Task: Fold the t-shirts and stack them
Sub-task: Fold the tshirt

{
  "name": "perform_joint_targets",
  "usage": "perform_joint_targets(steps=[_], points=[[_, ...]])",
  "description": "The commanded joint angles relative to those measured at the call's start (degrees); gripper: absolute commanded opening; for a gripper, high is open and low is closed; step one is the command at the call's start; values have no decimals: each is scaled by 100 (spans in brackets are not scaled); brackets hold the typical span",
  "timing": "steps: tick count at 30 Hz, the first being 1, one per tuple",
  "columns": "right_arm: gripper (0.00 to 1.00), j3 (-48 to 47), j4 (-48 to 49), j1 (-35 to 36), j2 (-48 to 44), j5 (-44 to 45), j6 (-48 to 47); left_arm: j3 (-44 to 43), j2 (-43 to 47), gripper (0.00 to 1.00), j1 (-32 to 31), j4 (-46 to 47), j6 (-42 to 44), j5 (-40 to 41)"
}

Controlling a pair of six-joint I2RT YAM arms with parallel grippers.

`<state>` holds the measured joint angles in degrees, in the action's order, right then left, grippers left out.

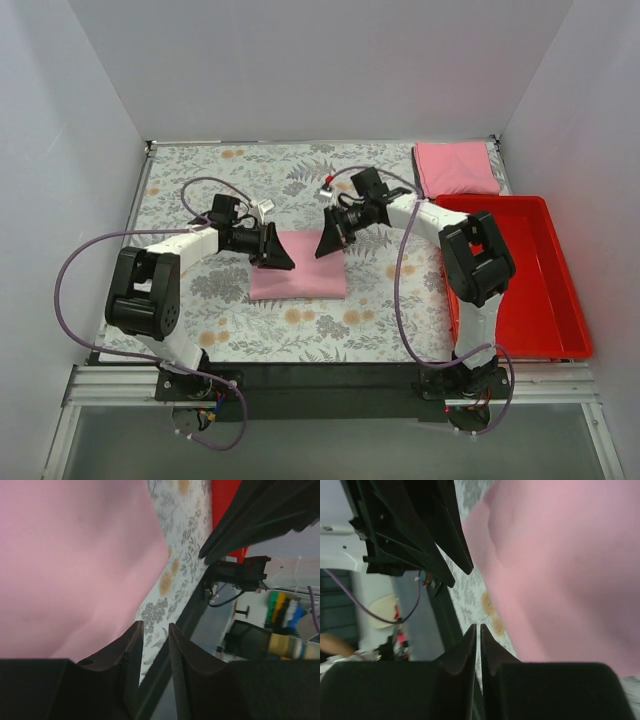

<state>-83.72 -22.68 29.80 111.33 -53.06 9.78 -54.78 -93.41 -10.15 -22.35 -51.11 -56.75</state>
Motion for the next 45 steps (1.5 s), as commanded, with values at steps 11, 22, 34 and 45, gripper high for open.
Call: perform_joint_targets(steps=[11,22,34,45], points=[[13,1973,1670,290,1180,-127,1879,1181,-1495,27,364,363,-595,-319],[16,1922,1047,8,612,340,930,1076,-1603,28,1543,29,144,-881],[20,963,1486,-1,-182,-135,578,355,-311,30,1289,-321,896,-999],[35,2140,1442,-800,-1183,287,533,1672,2160,50,-2284,2055,3253,3667]])
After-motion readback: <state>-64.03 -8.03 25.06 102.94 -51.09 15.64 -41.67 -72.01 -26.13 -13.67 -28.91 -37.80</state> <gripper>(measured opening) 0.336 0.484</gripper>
